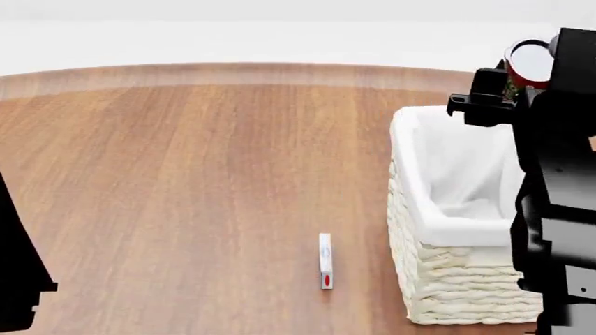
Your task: Pick up the tomato sauce, and put it in the basket.
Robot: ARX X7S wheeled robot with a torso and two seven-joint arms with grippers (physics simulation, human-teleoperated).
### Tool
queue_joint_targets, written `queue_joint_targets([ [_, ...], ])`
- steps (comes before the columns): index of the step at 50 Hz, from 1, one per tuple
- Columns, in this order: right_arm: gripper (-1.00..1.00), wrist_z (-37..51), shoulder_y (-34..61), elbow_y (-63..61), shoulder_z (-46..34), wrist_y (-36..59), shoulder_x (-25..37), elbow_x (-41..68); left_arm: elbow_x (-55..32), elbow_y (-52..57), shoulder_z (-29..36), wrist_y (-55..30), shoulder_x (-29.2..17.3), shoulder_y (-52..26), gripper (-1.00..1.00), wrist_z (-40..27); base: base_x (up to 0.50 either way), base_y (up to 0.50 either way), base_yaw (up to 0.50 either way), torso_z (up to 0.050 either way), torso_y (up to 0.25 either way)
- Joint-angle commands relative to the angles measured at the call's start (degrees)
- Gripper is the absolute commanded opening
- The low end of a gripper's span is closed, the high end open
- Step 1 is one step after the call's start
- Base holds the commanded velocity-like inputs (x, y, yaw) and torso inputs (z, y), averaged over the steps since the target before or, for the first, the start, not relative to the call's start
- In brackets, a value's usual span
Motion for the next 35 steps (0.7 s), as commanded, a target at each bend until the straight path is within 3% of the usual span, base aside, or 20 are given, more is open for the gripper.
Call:
queue_joint_targets([
  [1, -1.0, -2.0, 0.7, 2.7, -0.4, 3.4, -0.4, -0.9, 0.0, -0.2, 0.1, 0.4, -0.1, 0.3, 1.0, -0.1, 0.0, 0.0, 0.0, 0.0, 0.0],
  [15, -1.0, -6.1, -0.2, 8.0, -2.0, 5.3, -1.9, -1.1, -0.3, -0.1, 0.1, 0.5, -0.3, 0.3, 1.0, -0.3, 0.0, 0.0, 0.0, 0.0, 0.001],
  [35, -1.0, -7.5, 2.1, 19.5, -0.9, -0.7, -3.8, -2.6, 0.0, -0.4, 0.3, 0.4, -0.6, 0.2, 1.0, -0.8, 0.0, 0.0, 0.0, 0.0, 0.0],
])
